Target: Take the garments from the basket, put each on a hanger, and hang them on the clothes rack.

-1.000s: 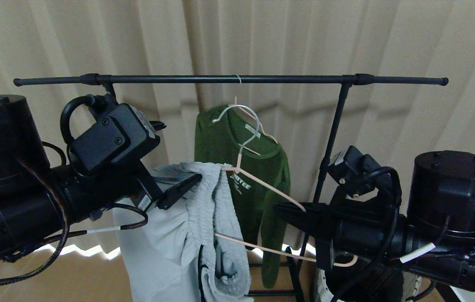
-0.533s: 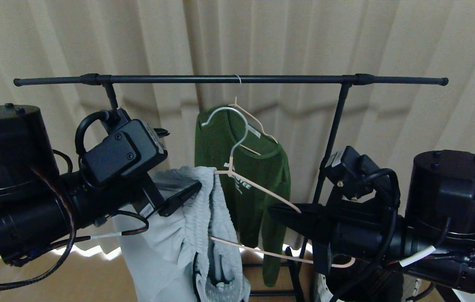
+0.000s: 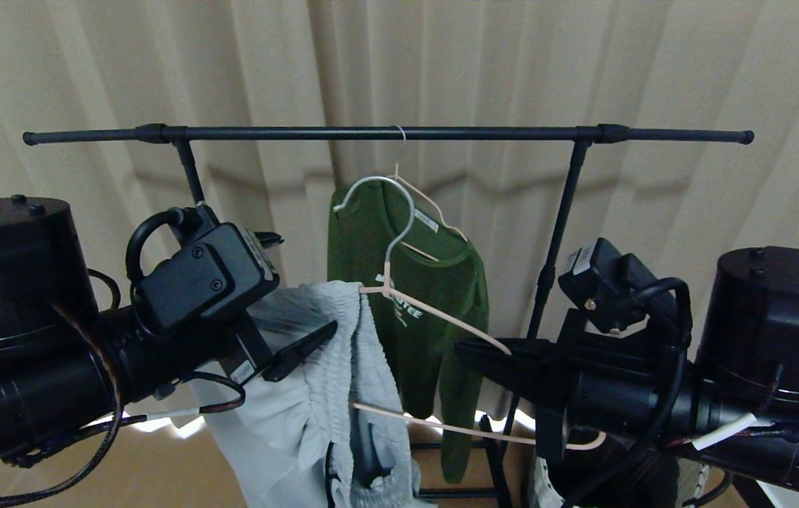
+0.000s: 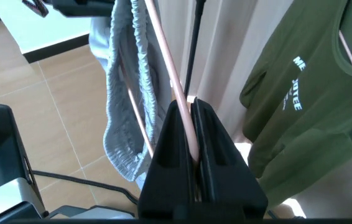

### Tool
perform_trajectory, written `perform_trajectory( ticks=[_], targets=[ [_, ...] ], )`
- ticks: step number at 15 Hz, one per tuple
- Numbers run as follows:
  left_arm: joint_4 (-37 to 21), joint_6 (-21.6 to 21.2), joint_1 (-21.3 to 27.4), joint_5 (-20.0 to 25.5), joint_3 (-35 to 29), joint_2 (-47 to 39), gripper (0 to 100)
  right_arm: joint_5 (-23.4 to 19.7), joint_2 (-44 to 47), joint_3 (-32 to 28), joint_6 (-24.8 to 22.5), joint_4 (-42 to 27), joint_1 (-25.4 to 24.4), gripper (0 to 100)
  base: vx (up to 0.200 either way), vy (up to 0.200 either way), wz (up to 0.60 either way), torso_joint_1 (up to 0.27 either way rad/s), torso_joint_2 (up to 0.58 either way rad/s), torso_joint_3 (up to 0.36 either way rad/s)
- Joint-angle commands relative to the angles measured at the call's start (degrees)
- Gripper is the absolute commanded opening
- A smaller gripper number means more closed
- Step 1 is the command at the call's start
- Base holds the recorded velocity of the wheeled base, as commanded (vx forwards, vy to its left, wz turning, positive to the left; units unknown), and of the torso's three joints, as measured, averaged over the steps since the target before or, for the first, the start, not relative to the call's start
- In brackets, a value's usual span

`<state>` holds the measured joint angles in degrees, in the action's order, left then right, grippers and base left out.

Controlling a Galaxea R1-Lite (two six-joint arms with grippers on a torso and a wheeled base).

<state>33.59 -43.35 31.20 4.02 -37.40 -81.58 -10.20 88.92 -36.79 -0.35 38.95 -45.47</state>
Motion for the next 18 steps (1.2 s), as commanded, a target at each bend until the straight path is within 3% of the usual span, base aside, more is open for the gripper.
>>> perform_trajectory(
  ticks=[1, 3, 4, 16, 17, 18],
  targets=[
    [-0.1, 0.0, 0.0, 0.0, 0.0, 0.0, 100, -1.0, -0.8, 0.3, 0.0, 0.1, -0.1, 0, 0.000, 0.000, 0.00, 0.000, 0.00, 0.000],
    [-0.1, 0.0, 0.0, 0.0, 0.1, 0.0, 100, -1.7, -1.0, 0.3, 0.0, 0.2, -0.1, 0, 0.000, 0.000, 0.00, 0.000, 0.00, 0.000],
    [-0.1, 0.0, 0.0, 0.0, 0.1, 0.0, 0, -1.7, -1.4, 0.3, 0.0, 0.2, -0.1, 0, 0.000, 0.000, 0.00, 0.000, 0.00, 0.000],
    [0.0, 0.2, 0.2, 0.9, 0.1, -0.1, 0, -2.7, -2.2, 0.5, -0.1, -0.2, 0.0, 0, 0.000, 0.000, 0.00, 0.000, 0.00, 0.000],
    [0.0, 0.1, 0.2, 0.9, 0.1, -0.1, 0, -2.7, -2.2, 0.5, -0.1, -0.2, 0.0, 100, 0.000, 0.000, 0.00, 0.000, 0.00, 0.000],
    [0.2, 0.4, -0.3, 0.7, 0.1, -0.2, 0, -2.6, -2.1, 0.5, -0.1, -0.3, 0.0, 100, 0.000, 0.000, 0.00, 0.000, 0.00, 0.000]
  ],
)
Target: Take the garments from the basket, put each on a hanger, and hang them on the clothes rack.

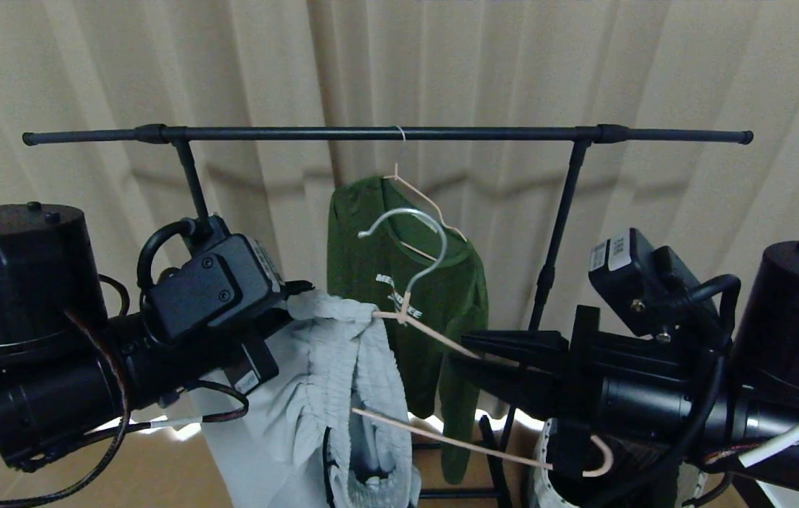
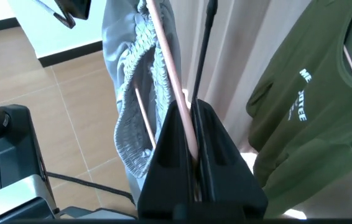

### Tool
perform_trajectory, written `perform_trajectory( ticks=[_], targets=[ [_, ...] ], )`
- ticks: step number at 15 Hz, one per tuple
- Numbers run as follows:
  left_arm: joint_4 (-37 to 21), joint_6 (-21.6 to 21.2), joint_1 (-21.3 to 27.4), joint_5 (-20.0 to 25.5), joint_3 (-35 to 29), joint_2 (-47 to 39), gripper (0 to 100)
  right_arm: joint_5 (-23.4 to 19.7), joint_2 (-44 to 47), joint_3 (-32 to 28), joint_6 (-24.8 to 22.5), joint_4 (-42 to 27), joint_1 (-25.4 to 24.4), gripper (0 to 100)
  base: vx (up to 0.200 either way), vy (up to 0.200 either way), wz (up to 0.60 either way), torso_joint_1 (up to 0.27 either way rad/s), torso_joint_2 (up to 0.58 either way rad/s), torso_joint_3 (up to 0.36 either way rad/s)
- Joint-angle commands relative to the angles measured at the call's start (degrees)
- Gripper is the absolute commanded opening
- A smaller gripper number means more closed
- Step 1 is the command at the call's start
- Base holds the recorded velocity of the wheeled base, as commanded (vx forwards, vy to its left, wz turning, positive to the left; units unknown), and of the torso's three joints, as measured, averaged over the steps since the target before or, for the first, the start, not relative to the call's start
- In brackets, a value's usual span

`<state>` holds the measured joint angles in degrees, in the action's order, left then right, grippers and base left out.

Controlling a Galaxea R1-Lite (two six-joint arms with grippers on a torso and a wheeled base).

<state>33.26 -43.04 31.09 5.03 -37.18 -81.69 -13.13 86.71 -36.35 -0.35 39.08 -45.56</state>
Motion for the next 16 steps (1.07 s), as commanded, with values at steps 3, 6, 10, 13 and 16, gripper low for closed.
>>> perform_trajectory(
  ticks=[3, 6, 10, 13, 16],
  targets=[
    [0.5, 0.2, -2.6, -0.6, -0.2, 0.0, 0, 1.2, 0.0, 0.0, -0.3, 0.0, 0.8, 100, 0.000, 0.000, 0.00, 0.000, 0.00, 0.000],
    [0.4, 0.4, -5.9, -1.9, 0.0, 0.1, 0, 4.4, -0.3, 0.1, -3.0, 0.1, 3.4, 100, 0.000, 0.000, 0.00, 0.000, 0.00, 0.000],
    [0.4, 12.9, -4.4, -10.5, -0.7, -0.1, 0, 4.6, -0.3, 1.7, -3.4, 0.2, 3.6, 100, 0.000, 0.000, 0.00, 0.000, 0.00, 0.000],
    [0.5, 26.3, -2.4, -11.3, -2.2, 0.1, 0, 4.5, -0.4, 2.4, -3.4, 1.0, 3.5, 100, 0.000, 0.000, 0.00, 0.000, 0.00, 0.000],
    [1.0, 33.3, -1.6, -11.0, -4.8, 0.1, 0, 4.5, 0.8, 5.5, -3.4, 5.0, 3.3, 100, 0.000, 0.000, 0.00, 0.000, 0.00, 0.000]
  ],
)
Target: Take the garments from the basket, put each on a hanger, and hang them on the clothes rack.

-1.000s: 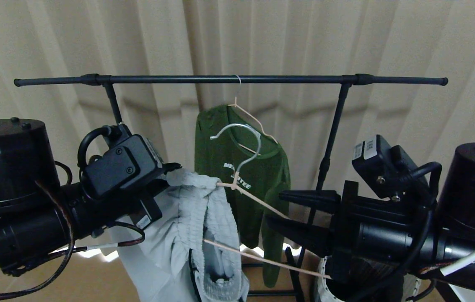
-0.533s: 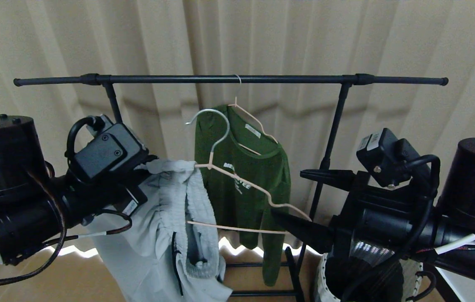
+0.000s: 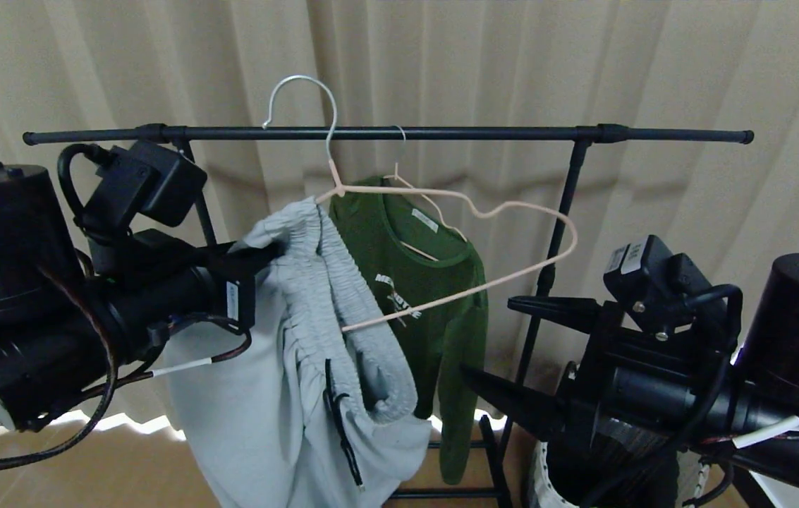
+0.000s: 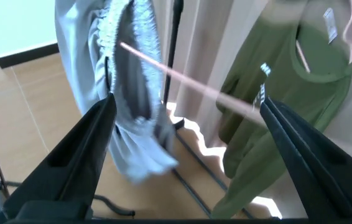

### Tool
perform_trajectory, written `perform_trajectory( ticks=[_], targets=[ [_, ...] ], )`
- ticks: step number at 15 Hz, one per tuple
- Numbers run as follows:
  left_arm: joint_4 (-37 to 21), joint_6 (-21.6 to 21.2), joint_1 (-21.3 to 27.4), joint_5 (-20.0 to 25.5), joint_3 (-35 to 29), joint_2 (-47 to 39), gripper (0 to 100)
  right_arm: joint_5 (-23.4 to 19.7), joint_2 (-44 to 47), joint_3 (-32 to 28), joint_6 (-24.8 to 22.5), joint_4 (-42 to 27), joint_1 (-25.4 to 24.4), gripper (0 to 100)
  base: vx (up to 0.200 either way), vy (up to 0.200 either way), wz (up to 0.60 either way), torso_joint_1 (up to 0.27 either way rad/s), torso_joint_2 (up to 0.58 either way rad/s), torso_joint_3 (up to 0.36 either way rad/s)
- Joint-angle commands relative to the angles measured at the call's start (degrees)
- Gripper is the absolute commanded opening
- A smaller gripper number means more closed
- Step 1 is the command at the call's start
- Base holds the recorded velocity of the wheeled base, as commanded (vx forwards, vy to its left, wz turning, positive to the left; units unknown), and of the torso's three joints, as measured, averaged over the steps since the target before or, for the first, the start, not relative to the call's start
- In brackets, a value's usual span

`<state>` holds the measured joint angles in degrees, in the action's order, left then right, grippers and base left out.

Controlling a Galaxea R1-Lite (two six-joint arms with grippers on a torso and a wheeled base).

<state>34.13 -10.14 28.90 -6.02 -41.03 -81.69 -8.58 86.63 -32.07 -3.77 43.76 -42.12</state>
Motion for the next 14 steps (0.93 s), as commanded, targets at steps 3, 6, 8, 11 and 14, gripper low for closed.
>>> perform_trajectory(
  ticks=[3, 6, 8, 11, 14],
  targets=[
    [4.6, 2.4, 3.3, 0.2, -1.0, 0.3, 0, 0.0, 5.2, 2.9, 0.2, 5.3, -0.1, 100, 0.000, 0.000, 0.00, 0.000, 0.00, 0.000],
    [5.9, 2.4, 6.1, 0.2, -0.9, 0.7, 0, 1.8, 10.8, 2.8, 0.2, 10.5, -0.1, 100, 0.000, 0.000, 0.00, 0.000, 0.00, 0.000],
    [5.9, 2.3, 7.3, 0.3, -1.0, 1.4, 0, 3.8, 13.3, 2.9, 0.2, 13.4, 0.0, 100, 0.000, 0.000, 0.00, 0.000, 0.00, 0.000],
    [6.0, 2.2, 7.6, 0.3, -1.2, 1.9, 0, 4.4, 14.1, 3.9, 0.3, 13.9, 0.1, 100, 0.000, 0.000, 0.00, 0.000, 0.00, 0.000],
    [6.1, 2.3, 7.5, 0.3, -1.4, 2.4, 0, 4.5, 13.7, 5.2, 0.2, 13.9, 0.1, 100, 0.000, 0.000, 0.00, 0.000, 0.00, 0.000]
  ],
)
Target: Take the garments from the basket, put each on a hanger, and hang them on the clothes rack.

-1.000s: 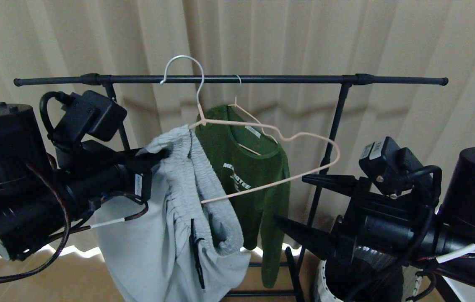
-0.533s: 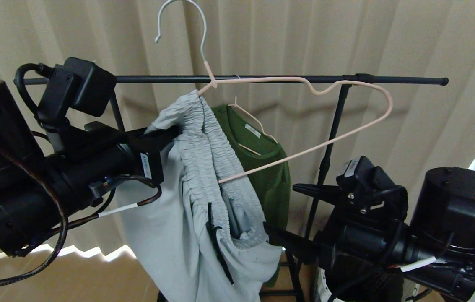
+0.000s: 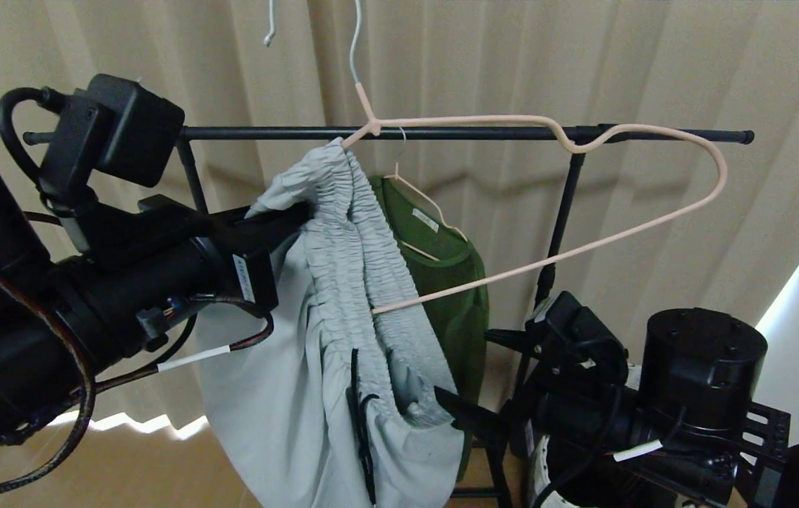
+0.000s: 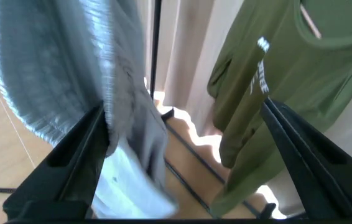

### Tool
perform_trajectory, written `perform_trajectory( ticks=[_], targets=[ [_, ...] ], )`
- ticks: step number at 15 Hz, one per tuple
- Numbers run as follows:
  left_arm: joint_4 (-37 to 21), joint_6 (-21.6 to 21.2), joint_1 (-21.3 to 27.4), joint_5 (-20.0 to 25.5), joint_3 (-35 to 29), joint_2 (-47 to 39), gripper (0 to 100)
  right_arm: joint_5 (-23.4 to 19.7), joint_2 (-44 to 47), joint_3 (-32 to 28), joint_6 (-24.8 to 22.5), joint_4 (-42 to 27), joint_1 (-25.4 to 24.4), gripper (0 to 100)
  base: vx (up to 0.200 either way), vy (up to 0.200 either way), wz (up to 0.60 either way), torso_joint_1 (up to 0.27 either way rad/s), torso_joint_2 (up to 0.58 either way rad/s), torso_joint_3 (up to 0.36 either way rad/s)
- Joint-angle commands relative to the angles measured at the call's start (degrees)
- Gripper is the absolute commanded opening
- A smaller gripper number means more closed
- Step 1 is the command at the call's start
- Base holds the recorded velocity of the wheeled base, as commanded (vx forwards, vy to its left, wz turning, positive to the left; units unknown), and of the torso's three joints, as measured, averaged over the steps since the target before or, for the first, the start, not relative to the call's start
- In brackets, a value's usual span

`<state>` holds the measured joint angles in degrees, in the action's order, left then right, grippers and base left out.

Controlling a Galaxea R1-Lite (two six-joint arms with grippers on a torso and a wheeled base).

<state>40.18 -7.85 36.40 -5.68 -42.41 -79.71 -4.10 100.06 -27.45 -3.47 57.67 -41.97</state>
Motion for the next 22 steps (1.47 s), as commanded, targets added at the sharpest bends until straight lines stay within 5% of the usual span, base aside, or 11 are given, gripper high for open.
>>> perform_trajectory(
  ticks=[1, 2, 6, 13, 17, 21, 22],
  targets=[
    [0.2, 0.0, -0.2, 0.0, 0.0, 0.5, 0, 0.1, 0.0, 0.8, 0.0, 0.1, 0.1, 100, 0.000, 0.000, 0.00, 0.000, 0.00, 0.000],
    [0.2, 0.0, -0.3, 0.0, 0.0, 0.4, 0, 0.2, -0.3, 1.2, 0.0, 0.1, 0.4, 0, 0.000, 0.000, 0.00, 0.000, 0.00, 0.000],
    [0.2, -2.7, -2.9, -0.1, 0.5, -0.2, 0, 0.8, -1.1, 1.8, -0.2, 3.1, 5.3, 0, 0.000, 0.000, 0.00, 0.000, 0.00, 0.000],
    [3.8, -20.5, -12.4, -0.2, 6.3, -3.3, 0, 0.6, -0.7, -3.2, -0.1, 3.7, 16.0, 0, 0.000, 0.000, 0.00, 0.000, 0.00, 0.000],
    [8.4, -30.1, -18.3, -0.1, 10.1, -5.1, 0, 0.6, -0.7, -3.8, -0.1, 3.7, 16.6, 0, 0.000, 0.000, 0.00, 0.000, 0.00, 0.000],
    [12.2, -31.8, -19.0, -0.2, 10.9, -7.6, 0, 0.1, -2.2, -2.2, -0.1, 3.5, 15.7, 0, 0.000, 0.000, 0.00, 0.000, 0.00, 0.000],
    [12.8, -31.6, -18.7, -0.4, 10.9, -8.5, 0, 0.0, -3.7, -0.9, -0.1, 3.1, 11.9, 0, 0.000, 0.000, 0.00, 0.000, 0.00, 0.000]
  ],
)
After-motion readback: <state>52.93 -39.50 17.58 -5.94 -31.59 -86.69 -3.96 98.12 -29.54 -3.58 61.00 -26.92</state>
